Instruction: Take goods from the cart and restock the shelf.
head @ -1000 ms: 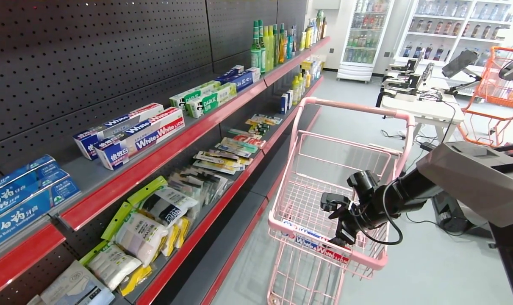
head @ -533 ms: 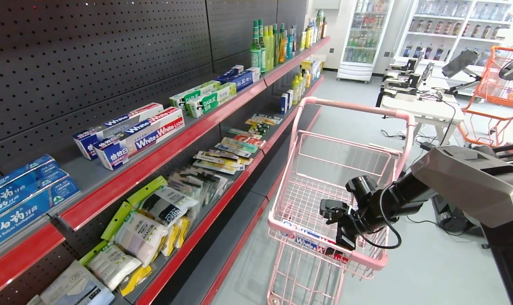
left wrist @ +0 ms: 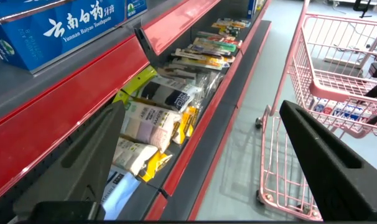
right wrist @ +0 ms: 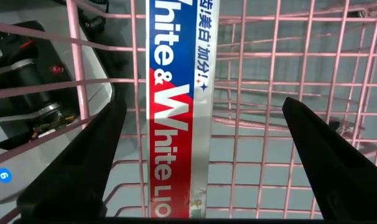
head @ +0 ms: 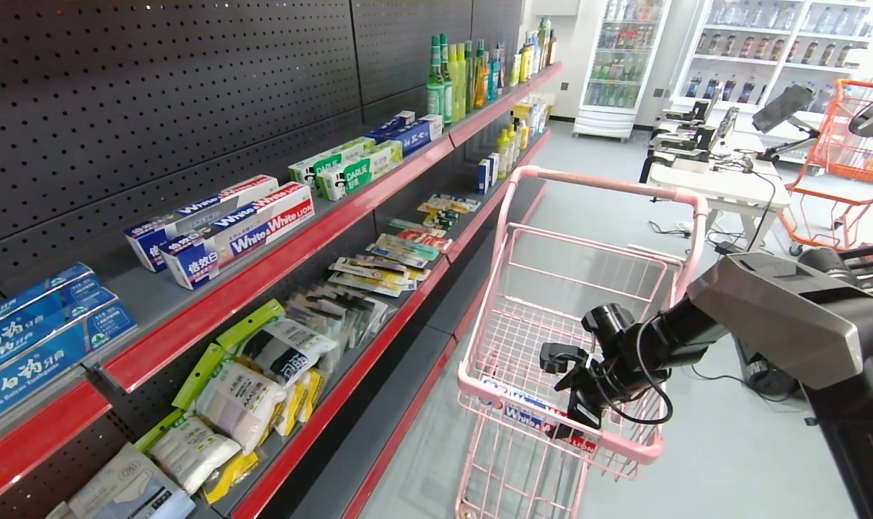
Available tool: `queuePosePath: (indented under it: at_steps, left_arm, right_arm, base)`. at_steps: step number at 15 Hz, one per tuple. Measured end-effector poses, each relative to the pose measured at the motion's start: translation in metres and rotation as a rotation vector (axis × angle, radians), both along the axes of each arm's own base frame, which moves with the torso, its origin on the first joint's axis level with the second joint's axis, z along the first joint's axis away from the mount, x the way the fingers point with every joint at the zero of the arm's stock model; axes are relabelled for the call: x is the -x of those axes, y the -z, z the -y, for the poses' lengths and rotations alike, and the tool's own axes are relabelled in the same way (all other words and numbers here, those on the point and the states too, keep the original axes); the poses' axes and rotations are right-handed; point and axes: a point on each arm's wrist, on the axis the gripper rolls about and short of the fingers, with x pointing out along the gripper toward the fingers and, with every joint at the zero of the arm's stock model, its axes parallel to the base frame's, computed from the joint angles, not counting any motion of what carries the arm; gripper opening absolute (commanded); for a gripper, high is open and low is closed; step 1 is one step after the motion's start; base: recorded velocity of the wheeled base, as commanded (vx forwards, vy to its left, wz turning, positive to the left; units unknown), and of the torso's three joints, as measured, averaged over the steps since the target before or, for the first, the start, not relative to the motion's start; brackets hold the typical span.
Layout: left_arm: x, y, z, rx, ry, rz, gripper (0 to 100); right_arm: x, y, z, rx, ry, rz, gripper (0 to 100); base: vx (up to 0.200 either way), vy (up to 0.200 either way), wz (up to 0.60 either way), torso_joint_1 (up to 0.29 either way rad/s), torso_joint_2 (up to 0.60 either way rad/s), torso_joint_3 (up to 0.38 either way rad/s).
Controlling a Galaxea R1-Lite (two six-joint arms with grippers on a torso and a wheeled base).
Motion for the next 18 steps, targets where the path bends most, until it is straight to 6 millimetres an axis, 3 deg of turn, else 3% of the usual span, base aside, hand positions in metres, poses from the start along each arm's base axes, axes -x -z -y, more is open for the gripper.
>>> queuePosePath:
  at_steps: [18]
  left_arm:
    - [0.0000, -0.0001, 0.0000, 0.000, 0.000, 0.000, 100]
  right_arm:
    - [0.0019, 0.0014, -0.0068, 0.017, 0.007, -0.008, 100]
  base:
    - [0.000, 0.000, 0.00, -0.012, 0.03, 0.015]
